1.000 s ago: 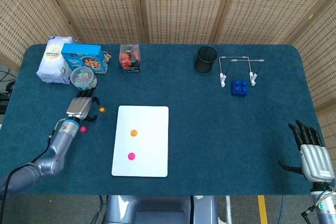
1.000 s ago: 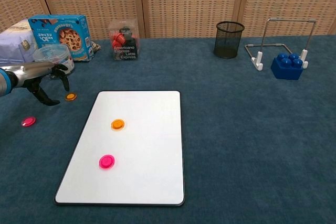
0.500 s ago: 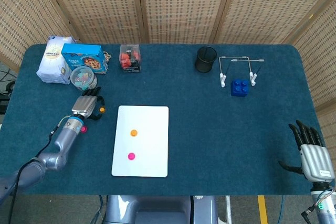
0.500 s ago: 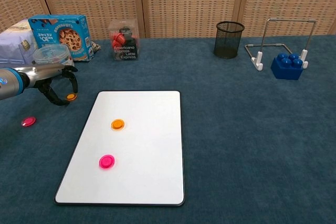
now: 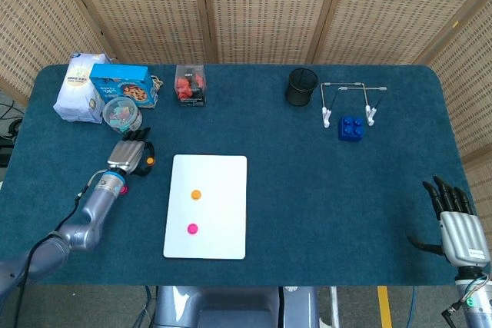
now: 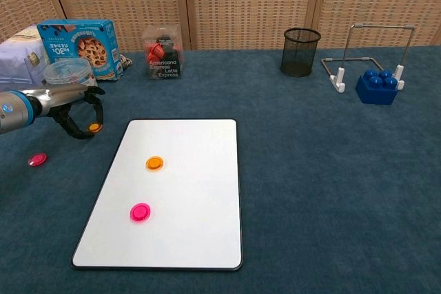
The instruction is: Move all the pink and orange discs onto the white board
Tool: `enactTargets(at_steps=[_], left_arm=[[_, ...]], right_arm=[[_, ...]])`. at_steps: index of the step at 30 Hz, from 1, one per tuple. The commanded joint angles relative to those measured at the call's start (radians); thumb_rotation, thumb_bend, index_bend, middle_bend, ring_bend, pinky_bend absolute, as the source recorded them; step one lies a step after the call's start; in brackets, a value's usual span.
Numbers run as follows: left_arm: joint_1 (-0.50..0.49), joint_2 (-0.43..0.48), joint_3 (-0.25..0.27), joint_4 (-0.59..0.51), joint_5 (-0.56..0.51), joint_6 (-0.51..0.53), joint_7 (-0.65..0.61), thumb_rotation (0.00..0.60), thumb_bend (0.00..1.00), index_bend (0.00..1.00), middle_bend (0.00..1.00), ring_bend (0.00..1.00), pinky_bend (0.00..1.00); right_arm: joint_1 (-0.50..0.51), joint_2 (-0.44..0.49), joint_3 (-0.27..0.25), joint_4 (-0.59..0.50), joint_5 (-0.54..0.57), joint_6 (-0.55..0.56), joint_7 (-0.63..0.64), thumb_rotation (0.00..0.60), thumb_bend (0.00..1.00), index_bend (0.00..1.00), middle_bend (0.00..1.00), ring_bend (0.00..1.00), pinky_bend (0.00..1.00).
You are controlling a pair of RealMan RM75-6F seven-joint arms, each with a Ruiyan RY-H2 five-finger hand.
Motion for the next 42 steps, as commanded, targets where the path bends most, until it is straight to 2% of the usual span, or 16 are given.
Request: enactTargets(at_steps=[1, 8, 12, 20, 24, 32, 42], left_arm=[[0.007, 0.047, -0.013, -0.085, 0.017, 0.044, 0.005, 0.6, 0.36, 0.58, 0.0, 0.0, 0.0], [0.015, 0.127, -0.029, -0.259, 0.03, 0.119, 0.056, 0.6, 0.36, 0.58, 0.0, 0.0, 0.0], [0.012, 0.188, -0.023, -0.463, 0.09, 0.175, 0.098, 0.6, 0.36, 0.58, 0.0, 0.0, 0.0], [-0.005, 0.206, 0.003, -0.652, 0.106, 0.207, 0.206, 0.6, 0.36, 0.58, 0.0, 0.0, 0.0], [-0.018, 0.185, 0.011, -0.667, 0.085, 0.205, 0.246, 0.6, 0.36, 0.58, 0.0, 0.0, 0.0], [-0.049, 0.113, 0.018, -0.61, 0.006, 0.187, 0.302, 0.6, 0.36, 0.58, 0.0, 0.0, 0.0], [-0.077, 0.047, 0.021, -0.533, -0.018, 0.14, 0.264, 0.6, 0.35, 0.58, 0.0, 0.0, 0.0]], right_arm=[[0.0, 0.001, 0.0, -0.001, 0.0, -0.001, 0.002, 0.6, 0.0, 0.0, 0.0, 0.0, 0.0], [0.0, 0.002, -0.001, 0.0, -0.001, -0.002, 0.009, 0.6, 0.0, 0.0, 0.0, 0.0, 0.0], [0.0, 0.004, -0.002, 0.0, -0.003, -0.003, 0.012, 0.6, 0.0, 0.0, 0.0, 0.0, 0.0], [0.0, 0.005, -0.002, 0.002, -0.005, -0.003, 0.017, 0.6, 0.0, 0.0, 0.0, 0.0, 0.0], [0.0, 0.006, -0.003, 0.004, -0.006, -0.004, 0.02, 0.6, 0.0, 0.0, 0.0, 0.0, 0.0], [0.001, 0.008, -0.004, 0.005, -0.007, -0.007, 0.024, 0.6, 0.0, 0.0, 0.0, 0.0, 0.0], [0.002, 0.009, -0.004, 0.004, -0.006, -0.008, 0.026, 0.6, 0.0, 0.0, 0.0, 0.0, 0.0]])
